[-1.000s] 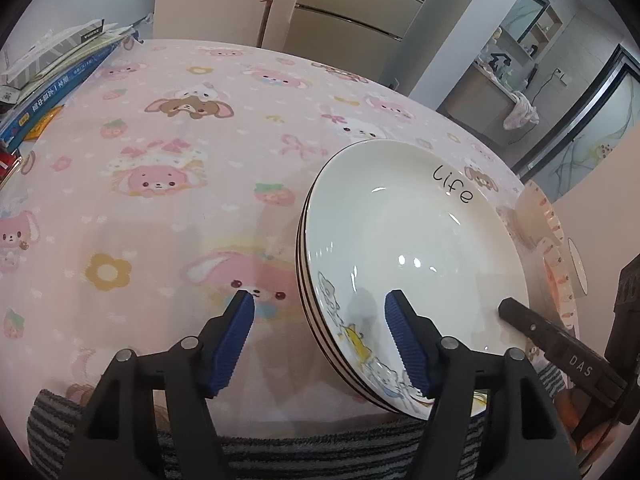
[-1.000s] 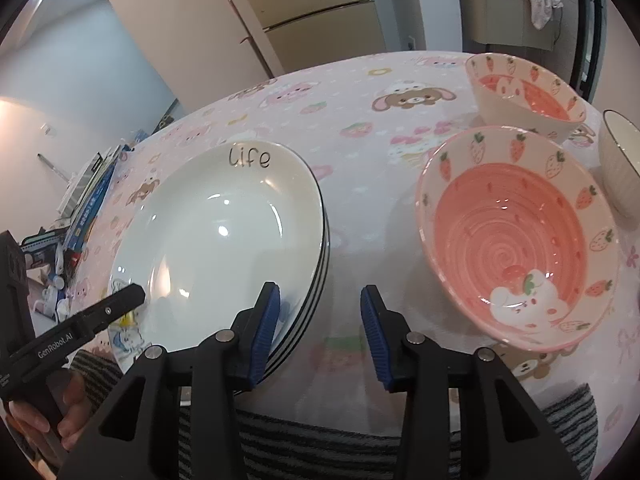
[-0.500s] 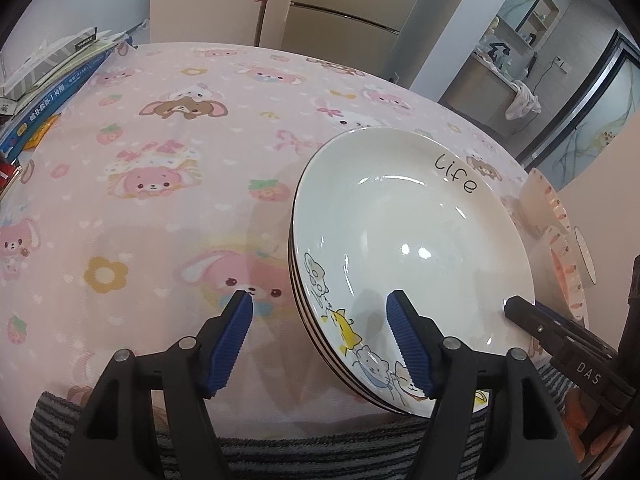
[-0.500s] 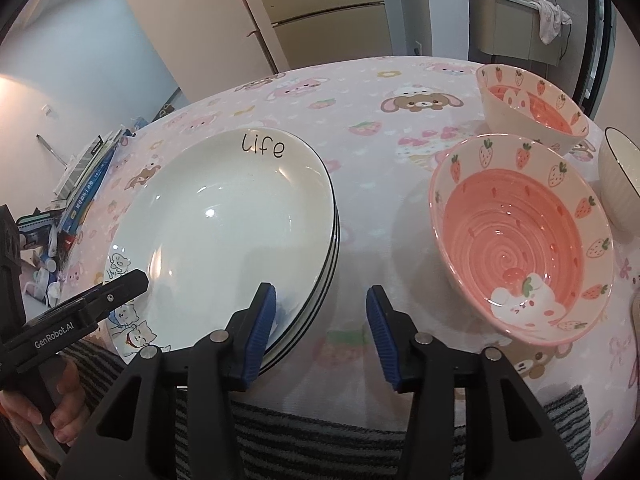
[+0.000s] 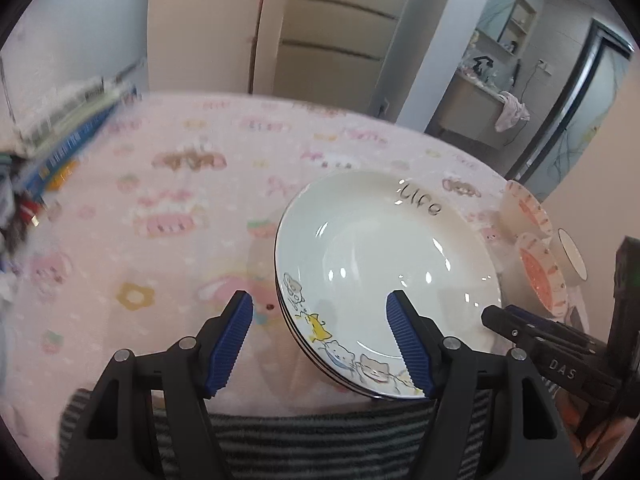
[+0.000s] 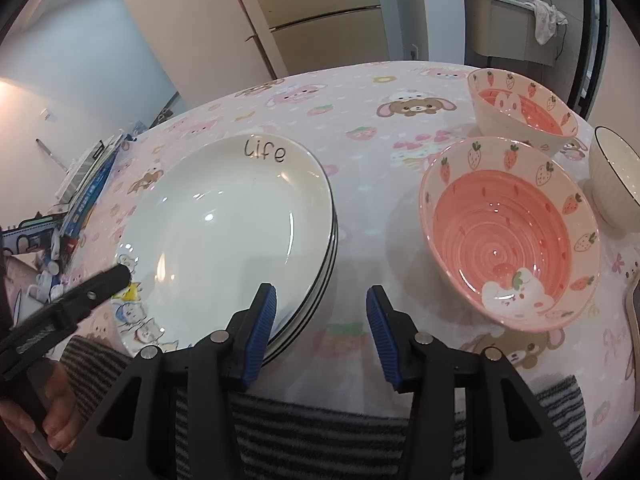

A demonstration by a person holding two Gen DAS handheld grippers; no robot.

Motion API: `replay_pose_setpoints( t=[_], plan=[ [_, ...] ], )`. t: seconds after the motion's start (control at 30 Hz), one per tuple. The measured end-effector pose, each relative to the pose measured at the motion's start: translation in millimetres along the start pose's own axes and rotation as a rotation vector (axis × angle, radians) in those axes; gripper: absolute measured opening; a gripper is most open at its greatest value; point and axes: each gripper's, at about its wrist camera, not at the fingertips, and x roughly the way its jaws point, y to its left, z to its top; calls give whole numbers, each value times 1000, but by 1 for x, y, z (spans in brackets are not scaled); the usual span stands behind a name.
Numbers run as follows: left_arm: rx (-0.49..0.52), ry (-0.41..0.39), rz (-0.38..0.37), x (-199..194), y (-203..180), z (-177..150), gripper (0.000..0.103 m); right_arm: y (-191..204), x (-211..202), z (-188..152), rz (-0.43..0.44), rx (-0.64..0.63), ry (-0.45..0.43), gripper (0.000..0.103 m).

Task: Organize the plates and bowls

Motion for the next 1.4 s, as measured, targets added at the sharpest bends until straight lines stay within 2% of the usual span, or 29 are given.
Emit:
replay_pose_setpoints(
  t=[0.2,0.37,0.43,0.47,0.5,0.63,0.7,0.77,0.83,0.97,1.03,1.07,1.1,1.27,1.4],
  plan=[
    [39,-123,8,-63,-24,-4,72,13,-50,-13,15,-51,-95,46],
    [107,-234,38,-106,-47,-11,72,16,-96,-26,-4,-82,-195,46],
    [126,-277,30,-118,-54,-15,75,13,-115,-32,-25,-79,-242,46],
    [136,-290,30,-120,-58,-16,85,12,-122,-33,-34,-77,-261,46],
    [145,-298,32,-121,-61,-17,88,10,-129,-35,-41,-73,-279,46],
    [179,-309,-3,-124,-75,-23,88,-2,-154,-43,-86,-46,-337,48],
    [186,-312,-27,-126,-81,-25,88,-6,-166,-49,-129,-54,-381,54],
    [208,-328,-34,-130,-90,-27,88,-8,-175,-55,-192,-95,-434,69],
    [235,-356,-28,-136,-99,-29,88,-14,-182,-58,-227,-79,-454,73],
    [240,-425,-59,-153,-112,-32,88,-33,-204,-64,-159,-10,-497,85],
    [236,-464,-65,-160,-118,-34,91,-39,-214,-70,-180,-2,-543,90],
    [240,-474,-56,-161,-120,-35,96,-41,-217,-72,-207,-2,-564,94],
    [251,-494,-49,-162,-124,-36,103,-43,-220,-74,-240,-3,-584,95],
    [282,-498,-94,-152,-136,-38,103,-52,-217,-77,-342,-45,-589,95],
    [330,-445,-120,-133,-149,-41,103,-64,-206,-75,-367,-22,-563,95]
  ],
)
